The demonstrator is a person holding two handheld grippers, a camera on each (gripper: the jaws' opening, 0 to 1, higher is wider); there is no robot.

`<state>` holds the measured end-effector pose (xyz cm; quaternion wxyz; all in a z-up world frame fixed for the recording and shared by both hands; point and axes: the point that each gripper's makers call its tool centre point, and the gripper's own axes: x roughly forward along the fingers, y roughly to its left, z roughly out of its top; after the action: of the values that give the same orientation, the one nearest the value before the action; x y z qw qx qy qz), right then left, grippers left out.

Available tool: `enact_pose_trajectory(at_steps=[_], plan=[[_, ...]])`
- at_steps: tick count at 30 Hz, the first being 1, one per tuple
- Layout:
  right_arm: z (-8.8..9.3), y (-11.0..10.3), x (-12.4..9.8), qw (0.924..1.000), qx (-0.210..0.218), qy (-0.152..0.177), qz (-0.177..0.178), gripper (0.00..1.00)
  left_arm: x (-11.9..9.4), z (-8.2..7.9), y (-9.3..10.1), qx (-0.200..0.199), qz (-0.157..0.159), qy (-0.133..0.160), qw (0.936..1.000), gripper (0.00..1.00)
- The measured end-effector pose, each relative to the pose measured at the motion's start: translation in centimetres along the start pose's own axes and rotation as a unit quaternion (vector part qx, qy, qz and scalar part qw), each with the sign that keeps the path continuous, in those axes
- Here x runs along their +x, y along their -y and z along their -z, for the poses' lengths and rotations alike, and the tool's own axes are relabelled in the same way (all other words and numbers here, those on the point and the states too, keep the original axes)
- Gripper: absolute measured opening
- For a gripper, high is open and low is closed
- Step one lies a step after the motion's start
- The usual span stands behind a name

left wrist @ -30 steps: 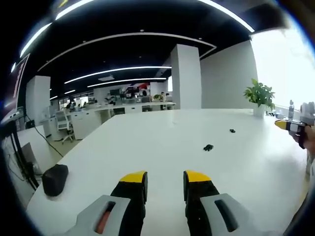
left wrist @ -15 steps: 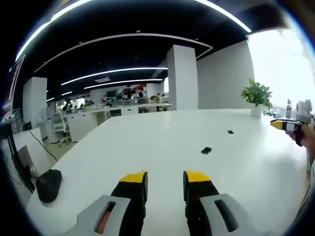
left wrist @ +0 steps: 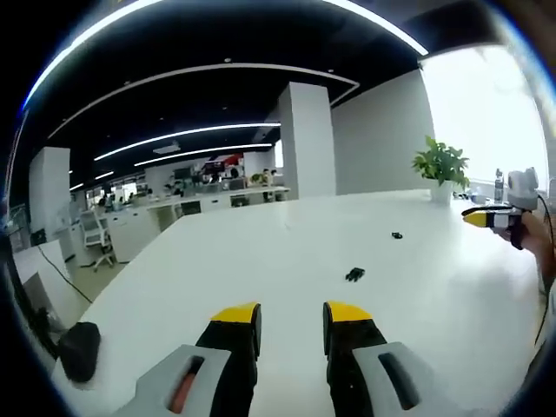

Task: Snap the two parts of the plastic buckle together until the buckle closes and remains connected.

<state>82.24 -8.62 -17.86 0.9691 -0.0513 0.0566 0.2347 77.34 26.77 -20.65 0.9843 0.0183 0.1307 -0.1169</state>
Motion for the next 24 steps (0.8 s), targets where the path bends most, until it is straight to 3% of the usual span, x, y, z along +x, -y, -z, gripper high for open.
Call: enact_pose_trajectory(at_steps=[24], plan=[[-0.8,-2.6,2.9,0.9951,-0.044,-0.019,-0.086,0.27,1.6,-1.9,2.1,0.048,0.053,0.005,0.9975,0.27]])
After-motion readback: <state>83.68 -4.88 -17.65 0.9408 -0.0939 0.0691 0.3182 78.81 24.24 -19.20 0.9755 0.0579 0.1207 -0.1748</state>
